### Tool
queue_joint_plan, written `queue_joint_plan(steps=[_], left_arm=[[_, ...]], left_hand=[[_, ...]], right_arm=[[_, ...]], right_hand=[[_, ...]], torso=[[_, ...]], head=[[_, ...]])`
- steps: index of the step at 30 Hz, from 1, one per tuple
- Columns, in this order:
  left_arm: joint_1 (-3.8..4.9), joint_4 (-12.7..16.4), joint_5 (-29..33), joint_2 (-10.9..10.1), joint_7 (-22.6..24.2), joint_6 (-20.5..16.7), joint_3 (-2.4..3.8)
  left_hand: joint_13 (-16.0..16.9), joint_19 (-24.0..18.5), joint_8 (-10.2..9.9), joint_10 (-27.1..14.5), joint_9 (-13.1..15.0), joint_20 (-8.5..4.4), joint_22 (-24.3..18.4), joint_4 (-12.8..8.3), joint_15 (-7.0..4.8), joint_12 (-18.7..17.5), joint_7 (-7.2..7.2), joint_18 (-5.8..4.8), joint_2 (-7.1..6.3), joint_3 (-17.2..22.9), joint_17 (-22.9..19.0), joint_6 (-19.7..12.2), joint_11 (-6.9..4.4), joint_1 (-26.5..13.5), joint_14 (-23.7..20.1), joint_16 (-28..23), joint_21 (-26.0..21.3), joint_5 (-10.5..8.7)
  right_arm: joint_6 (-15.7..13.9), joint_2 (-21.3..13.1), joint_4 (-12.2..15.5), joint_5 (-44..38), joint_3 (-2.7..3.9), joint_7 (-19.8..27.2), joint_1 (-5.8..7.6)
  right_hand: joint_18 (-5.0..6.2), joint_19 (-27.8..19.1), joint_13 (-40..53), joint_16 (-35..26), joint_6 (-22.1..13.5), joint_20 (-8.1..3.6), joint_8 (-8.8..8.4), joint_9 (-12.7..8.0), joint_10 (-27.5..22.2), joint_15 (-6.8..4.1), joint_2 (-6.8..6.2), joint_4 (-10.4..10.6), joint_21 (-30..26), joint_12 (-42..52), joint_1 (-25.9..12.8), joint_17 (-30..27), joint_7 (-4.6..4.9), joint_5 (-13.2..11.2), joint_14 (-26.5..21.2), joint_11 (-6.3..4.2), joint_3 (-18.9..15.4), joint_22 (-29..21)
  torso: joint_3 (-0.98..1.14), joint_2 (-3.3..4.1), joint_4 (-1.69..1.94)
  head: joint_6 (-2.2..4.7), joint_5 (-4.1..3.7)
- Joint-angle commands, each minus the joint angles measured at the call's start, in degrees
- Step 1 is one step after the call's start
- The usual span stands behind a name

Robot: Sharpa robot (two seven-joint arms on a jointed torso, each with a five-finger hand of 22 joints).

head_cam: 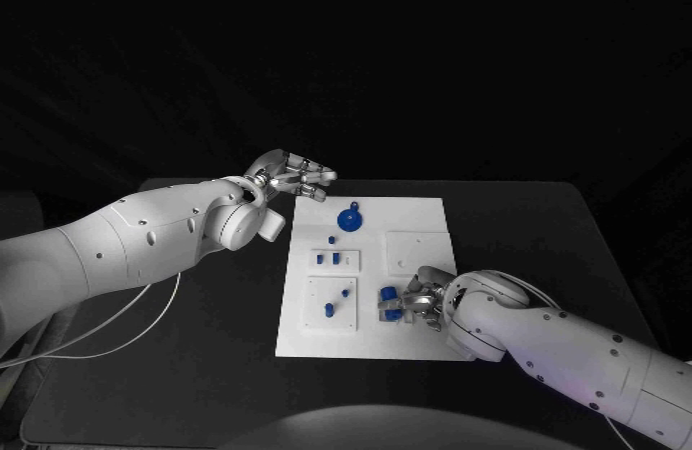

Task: Assemble the parts on the task board

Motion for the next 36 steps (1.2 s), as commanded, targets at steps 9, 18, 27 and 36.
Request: queue_joint_plan(steps=[9,18,27,36], left_arm=[[0.03,0.1,0.3,0.0,0.2,0.6,0.03],[0.03,0.1,0.2,0.0,0.2,0.6,0.02],[0.03,0.1,0.2,-0.2,0.1,0.5,0.02],[0.03,-0.1,0.2,-0.3,0.2,0.4,0.01]], left_hand=[[0.1,0.4,-0.1,-0.6,0.0,0.17,-0.2,0.3,0.13,-0.1,0.37,-0.4,0.35,0.1,0.1,-0.4,0.06,0.1,-0.5,-0.1,0.3,0.1],[0.1,0.4,-0.1,-0.6,0.0,0.17,-0.2,0.3,0.13,-0.1,0.37,-0.4,0.35,0.1,0.1,-0.4,0.06,0.1,-0.5,-0.1,0.3,0.1],[0.1,0.4,-0.1,-0.6,0.0,0.17,-0.2,0.3,0.13,-0.1,0.37,-0.4,0.35,0.1,0.1,-0.4,0.06,0.1,-0.5,-0.1,0.3,0.1],[0.1,0.4,-0.1,-0.6,0.0,0.17,-0.2,0.3,0.13,-0.1,0.37,-0.4,0.35,0.1,0.1,-0.4,0.06,0.1,-0.5,-0.1,0.3,0.1]], right_arm=[[-0.3,0.2,0.1,-1.1,-0.3,0.9,-0.3],[-1.2,-0.2,0.8,-1.3,-0.32,1.7,-0.31],[-1.2,-1.7,2.1,-0.5,-0.32,2.6,-0.32],[-4.0,-4.9,4.9,1.4,0.98,4.1,-0.31]], right_hand=[[-0.56,3.0,0.4,-0.1,-0.3,-0.05,-0.3,0.2,-0.1,0.0,6.08,3.7,0.3,-0.1,1.9,0.7,0.15,-0.1,0.2,0.17,-28.2,1.7],[-0.55,3.0,0.3,-0.1,0.0,-0.06,-0.27,0.5,0.1,-0.02,7.77,3.4,0.4,-0.2,2.7,0.8,0.07,0.0,0.3,0.13,-30.9,1.7],[-0.52,3.0,0.2,0.0,0.2,0.0,-0.32,1.8,0.1,-0.01,6.71,-0.1,0.6,0.2,4.1,0.5,-0.05,0.3,0.2,0.08,-23.5,1.7],[-0.4,3.0,0.5,0.2,-0.3,0.06,-0.36,1.7,0.1,0.04,6.28,1.5,1.1,0.8,3.7,0.4,0.1,0.4,0.2,0.17,-25.1,1.7]], torso=[[0.06,0.01,-0.01],[0.04,0.03,-0.02],[0.05,-0.01,-0.07],[0.06,-0.04,-0.09]], head=[[-0.09,0.03],[-0.03,-0.03],[0.04,0.04],[0.66,-0.47]])
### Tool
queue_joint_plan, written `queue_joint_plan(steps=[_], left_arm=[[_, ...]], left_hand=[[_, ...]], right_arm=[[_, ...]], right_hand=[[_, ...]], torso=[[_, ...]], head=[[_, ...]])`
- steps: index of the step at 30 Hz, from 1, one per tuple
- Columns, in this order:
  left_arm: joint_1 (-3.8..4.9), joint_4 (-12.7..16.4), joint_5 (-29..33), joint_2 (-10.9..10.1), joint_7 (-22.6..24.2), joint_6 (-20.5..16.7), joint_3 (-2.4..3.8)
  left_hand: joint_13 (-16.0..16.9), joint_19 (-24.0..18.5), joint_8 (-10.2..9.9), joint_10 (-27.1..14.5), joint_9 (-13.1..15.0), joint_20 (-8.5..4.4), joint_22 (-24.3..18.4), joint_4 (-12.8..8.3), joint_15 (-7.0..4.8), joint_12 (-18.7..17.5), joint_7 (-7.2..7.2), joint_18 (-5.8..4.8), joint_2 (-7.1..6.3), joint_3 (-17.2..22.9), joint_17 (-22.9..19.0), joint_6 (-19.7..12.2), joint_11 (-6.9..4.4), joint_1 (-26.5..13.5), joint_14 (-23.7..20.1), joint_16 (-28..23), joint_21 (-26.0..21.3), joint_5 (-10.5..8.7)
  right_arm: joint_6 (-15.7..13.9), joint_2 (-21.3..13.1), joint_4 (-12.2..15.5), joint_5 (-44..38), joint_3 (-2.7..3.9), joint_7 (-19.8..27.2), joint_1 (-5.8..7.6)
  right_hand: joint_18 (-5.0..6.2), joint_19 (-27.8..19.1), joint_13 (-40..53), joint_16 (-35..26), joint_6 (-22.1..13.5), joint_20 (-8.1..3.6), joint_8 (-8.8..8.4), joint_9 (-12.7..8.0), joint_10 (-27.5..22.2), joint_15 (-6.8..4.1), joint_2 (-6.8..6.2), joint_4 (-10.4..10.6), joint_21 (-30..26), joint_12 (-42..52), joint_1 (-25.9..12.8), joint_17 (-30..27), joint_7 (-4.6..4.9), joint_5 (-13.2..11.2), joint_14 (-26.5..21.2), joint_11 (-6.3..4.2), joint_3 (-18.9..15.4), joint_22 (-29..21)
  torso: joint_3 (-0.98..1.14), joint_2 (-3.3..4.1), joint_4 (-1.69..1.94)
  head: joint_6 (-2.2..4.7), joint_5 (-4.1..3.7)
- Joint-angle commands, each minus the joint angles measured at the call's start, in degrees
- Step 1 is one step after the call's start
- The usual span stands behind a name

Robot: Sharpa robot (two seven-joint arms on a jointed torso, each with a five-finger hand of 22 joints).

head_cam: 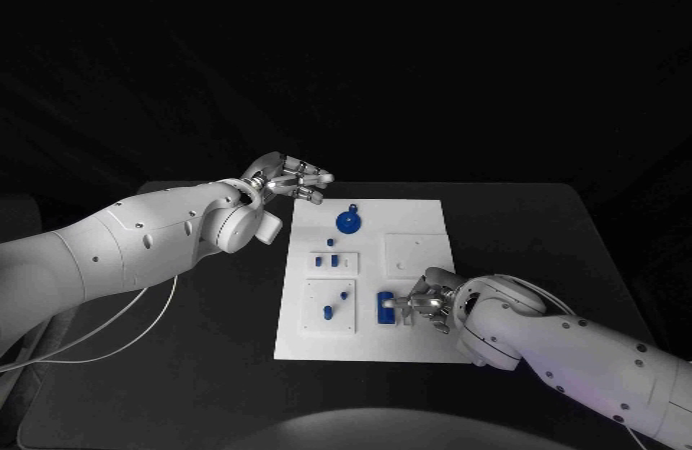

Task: Assemble the parts on the task board

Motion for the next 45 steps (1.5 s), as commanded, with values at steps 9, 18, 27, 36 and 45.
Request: queue_joint_plan(steps=[9,18,27,36,45], left_arm=[[0.03,-0.1,0.2,0.1,0.4,0.2,0.02],[0.04,-0.1,0.0,0.2,0.6,-0.3,0.02],[0.03,0.0,-0.3,0.5,0.6,-0.4,0.01],[0.02,-0.2,-0.5,0.6,0.7,-0.3,-0.01],[0.01,-0.4,-0.5,0.7,0.7,-0.2,-0.36]], left_hand=[[0.1,0.3,-0.1,-0.3,0.1,-0.04,-0.4,0.3,-0.09,-0.1,0.18,-0.41,0.3,0.2,0.1,-0.2,-0.16,0.3,-0.3,-0.1,0.4,0.11],[0.1,0.3,-0.1,-0.1,0.1,-0.06,-0.5,0.2,-0.11,-0.1,0.17,-0.44,0.22,0.2,0.1,-0.1,-0.25,0.6,-0.3,-0.1,0.4,0.1],[0.1,0.2,-0.1,1.7,0.1,-0.16,-0.5,0.2,-0.28,0.1,0.15,-0.55,0.39,0.2,0.1,-0.1,-0.69,0.6,-0.1,0.0,0.4,0.12],[0.1,0.2,-0.1,2.6,0.1,-0.37,-0.5,0.2,-0.4,-0.1,0.06,-0.8,0.48,-0.1,0.2,-0.2,-0.91,0.7,0.0,-0.1,0.4,0.1],[0.1,0.2,-0.1,2.2,0.1,-0.38,-0.5,0.2,-0.37,-0.1,0.03,-0.84,0.52,-0.3,0.2,-0.1,-0.81,0.7,0.0,-0.1,0.4,0.09]], right_arm=[[0.6,-4.3,1.6,7.4,6.24,5.6,0.06],[9.9,-10.4,-2.6,9.5,9.22,5.4,2.42],[18.0,-15.2,-5.8,7.4,9.59,1.5,3.44],[19.9,-18.9,-3.8,2.5,9.56,-3.3,0.42],[16.6,-19.7,-0.8,-1.2,9.52,-5.3,-5.4]], right_hand=[[-0.37,3.0,0.3,-0.1,-1.2,0.21,0.09,-1.2,0.1,0.1,0.84,-1.1,0.2,0.5,2.2,-0.4,0.28,3.8,0.2,0.35,0.0,1.7],[-0.34,2.9,0.1,0.5,-3.2,0.32,0.07,-5.6,-0.8,0.24,-2.57,-9.7,-0.4,-0.2,4.6,0.1,0.91,9.4,0.2,0.66,17.5,1.8],[-0.36,2.7,-0.4,1.0,-2.4,0.42,0.12,-3.8,-0.9,0.33,-4.51,-7.5,-0.7,-0.3,4.3,1.1,0.64,1.7,0.2,0.55,20.4,2.3],[-0.51,2.9,-0.6,1.0,-2.5,0.59,0.08,-1.9,-1.0,0.53,-6.81,-6.0,-0.9,-0.3,4.1,1.5,0.63,0.4,0.4,0.6,24.5,2.9],[-0.24,3.0,-0.6,1.1,-3.3,0.89,0.08,-10.1,-0.7,0.87,-8.88,-3.8,-0.8,0.2,3.7,1.6,1.54,-0.1,0.4,1.05,27.0,3.1]], torso=[[0.06,0.03,-0.08],[0.05,0.01,-0.14],[0.12,-0.02,-0.19],[-0.12,-0.24,-0.28],[-0.31,-0.75,-0.71]], head=[[1.21,-1.49],[1.74,-3.14],[1.67,-4.5],[1.44,-6.05],[0.11,-7.15]])
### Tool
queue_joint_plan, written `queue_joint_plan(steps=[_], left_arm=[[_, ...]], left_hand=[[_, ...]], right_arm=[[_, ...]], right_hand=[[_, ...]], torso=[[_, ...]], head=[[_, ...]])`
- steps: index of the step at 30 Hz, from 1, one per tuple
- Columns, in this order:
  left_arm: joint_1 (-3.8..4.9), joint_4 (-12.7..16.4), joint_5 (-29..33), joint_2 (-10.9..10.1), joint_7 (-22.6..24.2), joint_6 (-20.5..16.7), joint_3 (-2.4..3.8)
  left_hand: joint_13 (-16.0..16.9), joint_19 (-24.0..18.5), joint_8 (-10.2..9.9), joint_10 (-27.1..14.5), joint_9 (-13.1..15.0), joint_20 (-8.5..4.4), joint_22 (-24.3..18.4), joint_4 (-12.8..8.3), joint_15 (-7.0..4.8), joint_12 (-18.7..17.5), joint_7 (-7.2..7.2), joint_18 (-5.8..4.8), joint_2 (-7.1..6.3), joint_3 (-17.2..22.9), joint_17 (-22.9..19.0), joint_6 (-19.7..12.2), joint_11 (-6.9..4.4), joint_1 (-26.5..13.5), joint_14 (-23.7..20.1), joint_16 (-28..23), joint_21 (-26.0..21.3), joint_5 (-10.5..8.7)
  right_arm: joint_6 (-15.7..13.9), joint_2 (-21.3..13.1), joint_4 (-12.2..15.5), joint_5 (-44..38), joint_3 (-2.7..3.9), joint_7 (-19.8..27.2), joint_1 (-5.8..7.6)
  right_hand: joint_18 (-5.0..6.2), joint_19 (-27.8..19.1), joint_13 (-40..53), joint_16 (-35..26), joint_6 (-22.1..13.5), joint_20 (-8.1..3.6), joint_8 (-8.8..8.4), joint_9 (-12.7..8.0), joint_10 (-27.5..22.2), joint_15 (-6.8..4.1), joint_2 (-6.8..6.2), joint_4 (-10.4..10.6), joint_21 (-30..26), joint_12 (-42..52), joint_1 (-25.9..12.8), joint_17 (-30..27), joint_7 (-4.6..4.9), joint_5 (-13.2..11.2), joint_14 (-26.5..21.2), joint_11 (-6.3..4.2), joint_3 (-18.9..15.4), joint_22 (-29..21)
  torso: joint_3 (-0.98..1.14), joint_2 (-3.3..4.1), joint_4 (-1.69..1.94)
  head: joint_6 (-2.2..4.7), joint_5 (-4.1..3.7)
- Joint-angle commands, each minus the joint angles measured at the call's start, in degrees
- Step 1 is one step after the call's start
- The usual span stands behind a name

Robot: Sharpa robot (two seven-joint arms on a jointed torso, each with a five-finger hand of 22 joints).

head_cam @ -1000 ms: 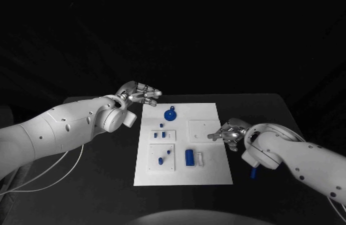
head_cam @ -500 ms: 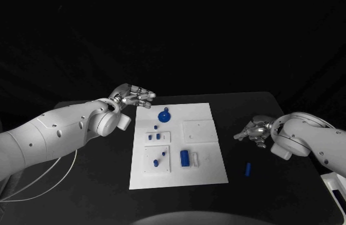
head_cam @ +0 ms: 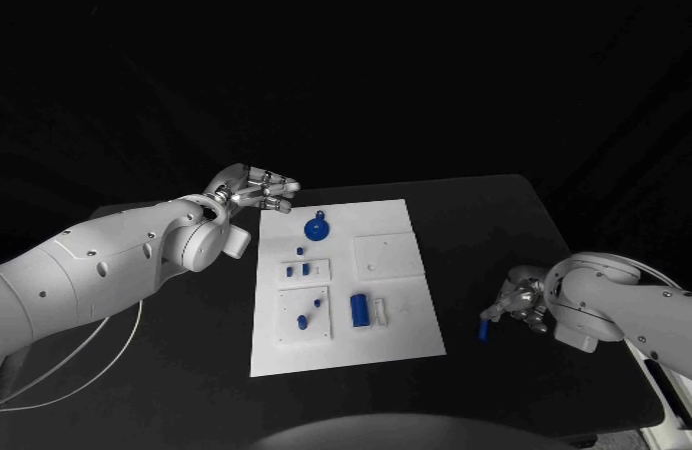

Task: Assemble the parts on the task board

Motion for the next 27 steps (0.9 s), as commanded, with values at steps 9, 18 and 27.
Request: queue_joint_plan(steps=[9,18,27], left_arm=[[-0.01,0.0,-0.1,0.0,0.7,0.1,-0.89],[-0.03,0.0,0.1,0.0,0.6,0.2,-1.15],[-0.03,0.1,0.1,-0.2,0.6,0.2,-1.23]], left_hand=[[0.1,0.2,-0.1,-0.6,0.1,-0.35,-0.1,0.1,-0.34,-0.1,0.05,-0.84,0.32,-0.5,0.1,-0.1,-0.03,0.4,0.0,-0.1,0.2,0.09],[0.1,0.1,-0.1,-0.8,0.1,-0.33,-0.1,0.1,-0.32,-0.1,0.07,-0.82,0.36,-0.5,0.1,-0.2,0.01,0.3,-0.1,-0.1,0.2,0.09],[0.1,0.2,-0.1,-1.0,0.1,-0.31,-0.1,0.1,-0.31,-0.1,0.07,-0.79,0.36,-0.5,0.1,-0.2,0.06,0.2,-0.1,-0.1,0.2,0.09]], right_arm=[[-3.2,0.5,2.0,-6.4,0.0,-3.8,-3.75],[-6.3,1.8,1.3,-8.0,0.0,-4.2,-5.52],[-10.0,2.6,0.6,-9.6,0.01,-4.6,-6.29]], right_hand=[[-0.31,3.0,0.2,0.3,0.3,0.35,0.0,-4.4,0.3,0.39,-1.72,1.5,0.2,0.2,-0.6,0.4,0.38,-0.3,0.0,0.23,1.9,3.2],[-0.35,3.0,0.2,0.1,0.1,0.23,0.01,-5.5,0.3,0.32,-2.69,2.9,0.3,-0.2,-1.6,0.5,0.55,-0.4,0.0,0.29,1.8,3.2],[-0.26,3.0,0.3,-0.1,0.1,0.13,0.02,-5.8,0.4,0.22,-3.48,5.7,0.4,-0.2,-2.9,0.6,0.51,-0.4,0.0,0.27,1.3,3.1]], torso=[[-0.22,-0.35,-0.35],[-0.12,-0.28,-0.29],[-0.13,-0.31,-0.34]], head=[[-0.51,-3.87],[-0.7,-6.55],[-1.19,-6.57]])
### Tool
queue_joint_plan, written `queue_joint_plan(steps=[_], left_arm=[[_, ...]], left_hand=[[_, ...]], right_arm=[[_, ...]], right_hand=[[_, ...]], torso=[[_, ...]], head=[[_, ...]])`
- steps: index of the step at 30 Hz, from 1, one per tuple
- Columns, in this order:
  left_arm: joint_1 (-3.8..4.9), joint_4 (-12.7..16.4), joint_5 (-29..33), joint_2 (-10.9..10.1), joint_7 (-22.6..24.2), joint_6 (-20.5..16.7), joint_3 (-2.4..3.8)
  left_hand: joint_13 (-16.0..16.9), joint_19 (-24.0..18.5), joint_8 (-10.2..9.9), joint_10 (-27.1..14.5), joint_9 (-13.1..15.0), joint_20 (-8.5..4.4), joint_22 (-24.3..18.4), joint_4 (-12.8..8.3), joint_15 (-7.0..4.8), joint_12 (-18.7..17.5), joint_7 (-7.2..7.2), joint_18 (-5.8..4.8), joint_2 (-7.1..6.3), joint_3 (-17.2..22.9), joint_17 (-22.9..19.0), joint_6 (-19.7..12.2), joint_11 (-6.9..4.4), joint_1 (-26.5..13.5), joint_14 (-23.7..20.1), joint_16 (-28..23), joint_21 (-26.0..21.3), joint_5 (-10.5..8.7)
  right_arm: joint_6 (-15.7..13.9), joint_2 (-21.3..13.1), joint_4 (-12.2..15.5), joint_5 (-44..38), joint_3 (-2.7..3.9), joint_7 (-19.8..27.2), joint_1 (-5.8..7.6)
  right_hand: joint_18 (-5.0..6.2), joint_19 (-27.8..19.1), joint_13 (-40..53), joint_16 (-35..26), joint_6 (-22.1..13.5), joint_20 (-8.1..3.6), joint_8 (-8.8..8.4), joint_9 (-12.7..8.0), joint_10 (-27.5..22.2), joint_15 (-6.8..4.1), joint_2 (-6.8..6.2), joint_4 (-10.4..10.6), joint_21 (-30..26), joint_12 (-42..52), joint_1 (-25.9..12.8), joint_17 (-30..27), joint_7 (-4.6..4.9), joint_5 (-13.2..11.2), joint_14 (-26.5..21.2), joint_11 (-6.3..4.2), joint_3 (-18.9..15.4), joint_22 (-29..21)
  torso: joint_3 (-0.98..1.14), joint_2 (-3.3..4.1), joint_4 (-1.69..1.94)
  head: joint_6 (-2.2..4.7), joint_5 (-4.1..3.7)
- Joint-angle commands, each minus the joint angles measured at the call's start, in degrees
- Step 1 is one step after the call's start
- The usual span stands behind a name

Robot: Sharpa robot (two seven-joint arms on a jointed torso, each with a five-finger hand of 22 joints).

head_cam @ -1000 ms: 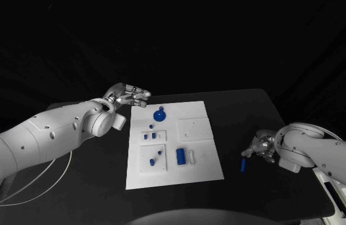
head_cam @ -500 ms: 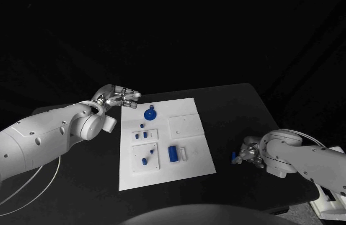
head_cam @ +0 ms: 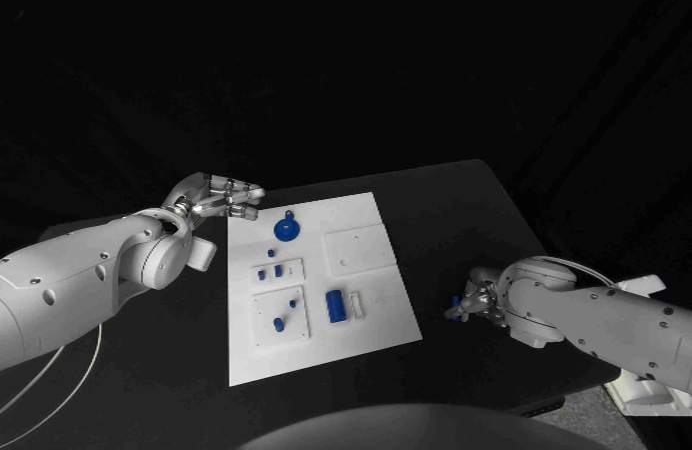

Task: Assemble the parts on the task board

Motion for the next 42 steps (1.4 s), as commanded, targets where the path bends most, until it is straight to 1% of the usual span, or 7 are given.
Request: queue_joint_plan(steps=[1,12,18,22,27,37,42], left_arm=[[0.0,0.1,0.1,0.0,0.5,0.2,0.02],[0.0,0.1,0.2,0.0,0.3,0.4,-0.01],[0.01,0.1,0.2,-0.1,0.2,0.5,-0.02],[0.01,0.1,0.2,-0.1,0.1,0.5,-0.03],[0.01,0.1,0.2,-0.1,0.0,0.6,-0.03],[0.01,0.2,0.2,-0.2,-0.2,0.7,-0.04],[0.01,0.2,0.2,-0.2,-0.2,0.8,-0.04]], left_hand=[[0.1,0.2,-0.1,-0.5,0.1,-0.31,-0.1,-0.1,-0.31,-0.1,0.07,-0.79,0.36,-0.4,0.1,-0.2,-0.04,0.2,-0.1,-0.1,0.2,0.09],[0.1,0.2,-0.1,-0.5,0.1,-0.29,-0.1,0.0,-0.29,-0.1,0.1,-0.78,0.42,-0.3,0.1,-0.2,-0.02,0.1,-0.1,-0.1,0.2,0.09],[0.1,0.2,-0.1,-0.5,0.1,-0.29,-0.1,0.0,-0.29,-0.1,0.1,-0.78,0.42,-0.3,0.1,-0.2,-0.02,0.1,-0.1,-0.1,0.2,0.09],[0.1,0.2,-0.1,-0.5,0.1,-0.29,-0.1,0.0,-0.29,-0.1,0.1,-0.78,0.42,-0.3,0.1,-0.2,-0.02,0.1,-0.1,-0.1,0.2,0.09],[0.1,0.2,-0.1,-0.5,0.1,-0.3,-0.1,0.0,-0.3,-0.1,0.14,-0.76,0.53,-0.3,0.1,-0.2,-0.01,0.2,-0.1,-0.1,0.2,0.1],[0.1,0.2,-0.1,-0.6,0.1,-0.3,-0.1,0.0,-0.3,-0.1,0.14,-0.76,0.53,-0.3,0.1,-0.2,0.0,0.2,0.0,-0.1,0.2,0.1],[0.1,0.2,-0.1,-0.7,0.1,-0.3,-0.1,0.1,-0.3,-0.1,0.21,-0.74,0.58,-0.3,0.2,-0.3,0.04,0.1,0.0,-0.1,0.3,0.08]], right_arm=[[-3.0,0.4,-0.4,-2.3,-0.24,-2.5,-0.42],[-3.7,1.9,-1.4,-4.7,-0.24,-2.7,-0.5],[-4.0,2.3,-1.7,-6.6,-0.25,-3.0,-0.5],[-4.1,2.7,-2.2,-7.4,-0.25,-3.0,-0.5],[-3.9,3.7,-3.0,-8.1,-0.28,-2.8,-0.75],[-4.2,5.2,-4.2,-8.8,-0.51,-2.4,-1.79],[-4.2,5.9,-4.6,-9.9,-0.97,-1.9,-2.04]], right_hand=[[-0.26,3.0,0.1,-0.1,-0.3,0.13,-0.46,-10.6,0.1,0.21,-0.33,0.5,0.4,-0.2,-0.5,0.0,0.03,-0.3,0.0,-0.04,0.0,3.1],[-0.32,3.0,0.2,-0.3,0.0,0.11,-0.44,-10.6,0.2,0.16,0.8,-1.2,0.6,-0.3,2.8,0.2,-0.14,-0.3,0.1,-0.2,1.5,3.0],[-0.38,3.0,0.2,-0.4,0.2,0.16,-0.46,-10.6,0.2,0.18,1.66,-5.7,0.8,-0.3,5.6,0.1,-0.16,-0.2,0.1,-0.28,3.5,3.0],[-0.27,3.0,0.3,-0.4,0.3,0.36,-0.51,-10.4,-0.1,0.32,3.35,-11.1,1.0,-0.1,7.0,-0.1,-0.01,0.8,0.1,-0.16,3.0,3.1],[-0.22,3.0,0.1,-0.4,0.3,0.44,-0.53,-10.7,-0.3,0.42,3.87,-14.1,0.9,-0.1,7.9,-0.4,0.17,1.6,0.1,-0.06,2.3,3.1],[-0.11,3.0,-0.2,-0.3,-1.0,0.64,-0.55,-11.7,-0.7,0.63,2.84,-14.1,0.9,-0.4,7.8,-0.5,0.66,2.6,0.0,0.24,1.9,3.2],[0.06,2.9,-0.4,-0.2,-1.8,0.87,-0.55,-14.6,-0.9,0.84,2.23,-14.3,0.9,-0.4,8.1,-0.6,1.14,3.2,0.0,0.53,2.4,3.3]], torso=[[-0.03,0.0,-0.06],[-0.16,0.0,0.07],[-0.19,-0.03,0.0],[-0.17,-0.03,0.0],[-0.14,0.0,0.03],[-0.16,-0.04,0.02],[-0.17,-0.02,0.01]], head=[[-0.2,-0.03],[-0.52,0.05],[-0.47,0.14],[-0.47,0.12],[-0.55,0.22],[-0.78,0.24],[-0.83,0.29]])
